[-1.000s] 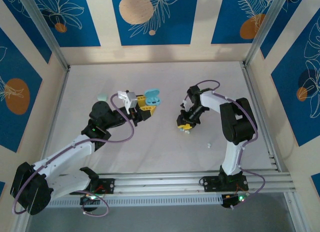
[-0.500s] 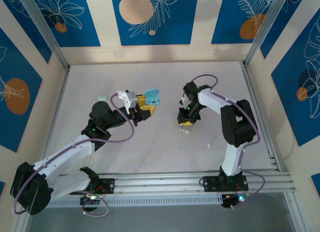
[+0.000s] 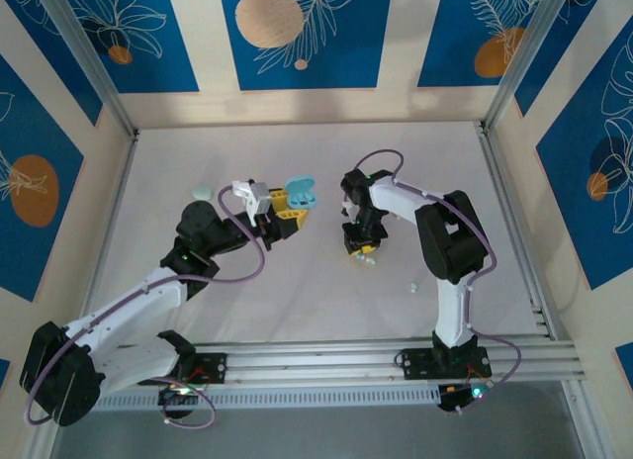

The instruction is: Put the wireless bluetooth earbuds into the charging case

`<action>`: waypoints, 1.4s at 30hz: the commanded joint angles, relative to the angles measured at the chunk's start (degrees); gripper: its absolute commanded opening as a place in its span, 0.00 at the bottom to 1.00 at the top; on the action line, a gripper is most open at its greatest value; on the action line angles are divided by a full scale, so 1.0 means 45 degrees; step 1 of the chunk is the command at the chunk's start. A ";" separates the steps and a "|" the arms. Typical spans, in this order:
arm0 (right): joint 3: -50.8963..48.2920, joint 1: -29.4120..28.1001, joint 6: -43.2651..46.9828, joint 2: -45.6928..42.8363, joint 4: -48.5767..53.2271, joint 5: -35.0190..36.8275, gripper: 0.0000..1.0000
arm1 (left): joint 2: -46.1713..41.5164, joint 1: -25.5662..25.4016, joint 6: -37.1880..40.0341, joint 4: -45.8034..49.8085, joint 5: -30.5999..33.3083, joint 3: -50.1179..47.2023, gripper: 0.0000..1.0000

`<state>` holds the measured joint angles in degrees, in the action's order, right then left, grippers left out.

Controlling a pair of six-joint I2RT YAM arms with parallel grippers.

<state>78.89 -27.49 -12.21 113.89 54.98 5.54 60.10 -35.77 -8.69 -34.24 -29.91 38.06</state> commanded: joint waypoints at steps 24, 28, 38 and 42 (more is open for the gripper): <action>0.0275 -0.0296 -0.0575 -0.1286 0.0285 -0.0588 0.19 | -0.0181 -0.0108 0.0069 -0.0126 0.0094 -0.0091 0.37; -0.0037 0.0386 -0.1288 -0.3394 -0.0247 -0.2794 0.19 | -0.0122 -0.0117 0.0178 -0.0037 0.0192 -0.0114 0.37; 0.0057 0.1558 -0.3510 -0.6892 -0.2308 -0.9363 0.20 | 0.0788 -0.0105 0.0436 -0.0204 0.0417 0.0103 0.37; 0.0346 0.1538 -0.4083 -0.7536 -0.2709 -1.0239 0.20 | 0.1123 -0.0112 0.0483 -0.0454 0.0417 0.0189 0.37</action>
<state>78.74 -20.38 -26.76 82.28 45.08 -31.53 64.51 -35.77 -7.84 -34.06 -28.38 37.95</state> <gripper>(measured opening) 0.198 0.368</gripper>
